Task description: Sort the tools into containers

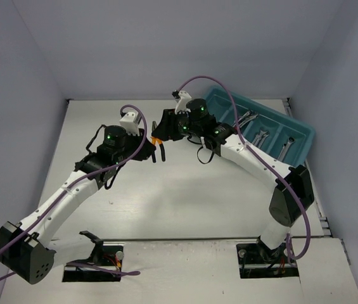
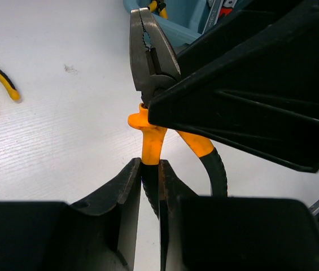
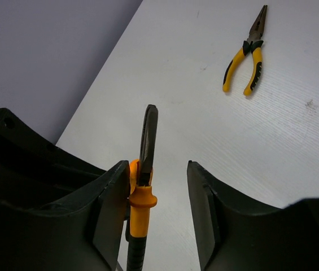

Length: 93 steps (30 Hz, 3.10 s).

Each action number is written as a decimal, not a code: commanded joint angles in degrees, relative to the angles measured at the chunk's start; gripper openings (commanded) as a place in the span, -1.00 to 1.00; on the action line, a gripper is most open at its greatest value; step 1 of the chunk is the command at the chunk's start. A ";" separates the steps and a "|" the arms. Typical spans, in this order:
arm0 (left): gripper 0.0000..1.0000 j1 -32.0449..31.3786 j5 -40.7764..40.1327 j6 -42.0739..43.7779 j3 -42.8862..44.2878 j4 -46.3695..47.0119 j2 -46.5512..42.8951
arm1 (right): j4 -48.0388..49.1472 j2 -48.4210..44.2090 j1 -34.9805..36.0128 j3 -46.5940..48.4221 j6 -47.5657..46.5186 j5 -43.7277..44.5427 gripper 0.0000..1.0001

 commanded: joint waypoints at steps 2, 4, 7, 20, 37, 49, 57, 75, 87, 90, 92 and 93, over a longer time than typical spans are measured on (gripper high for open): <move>-1.00 -0.23 0.95 0.27 1.48 5.98 -2.56 | 4.95 -0.12 0.92 2.02 1.23 0.66 -0.19; -1.00 -0.23 0.87 0.28 1.39 5.89 -2.56 | 5.12 0.06 1.28 2.01 1.15 0.66 -0.25; -1.00 -0.23 0.87 0.27 1.22 5.87 -2.56 | 5.23 0.23 1.45 1.75 1.24 0.74 -0.46; 0.56 -0.10 -12.18 -0.80 0.56 -2.68 -3.66 | 5.21 -1.12 -3.47 1.62 -0.79 8.02 -1.00; 0.63 3.72 -27.97 -10.10 0.25 -23.11 -2.56 | 5.30 20.27 -22.72 16.95 -0.87 25.43 -1.00; 0.63 5.92 -25.82 -9.75 3.41 -22.88 4.20 | 5.54 33.63 -25.47 26.09 2.15 19.87 -0.79; 0.63 7.15 -24.64 -10.89 12.01 -22.73 15.94 | 4.92 26.65 -27.95 21.67 -3.10 21.66 0.33; 0.26 14.54 -26.48 -9.45 42.55 -25.21 54.04 | 3.03 -14.44 -28.70 -9.76 -9.58 14.42 0.45; -0.51 15.94 -23.05 -7.64 48.33 -25.58 63.20 | 2.33 -22.64 -28.33 -22.50 -6.06 11.73 0.46; -0.95 15.94 -21.61 -7.64 47.06 -25.37 62.94 | 2.31 -22.97 -28.15 -23.03 -5.72 11.45 0.46; -1.00 15.86 -21.13 -7.48 46.42 -25.14 61.99 | 2.31 -22.89 -27.91 -22.95 -5.71 11.21 0.46; -1.00 15.85 -20.65 -6.89 45.78 -24.45 61.01 | 2.28 -22.92 -27.72 -22.83 -5.71 10.98 0.46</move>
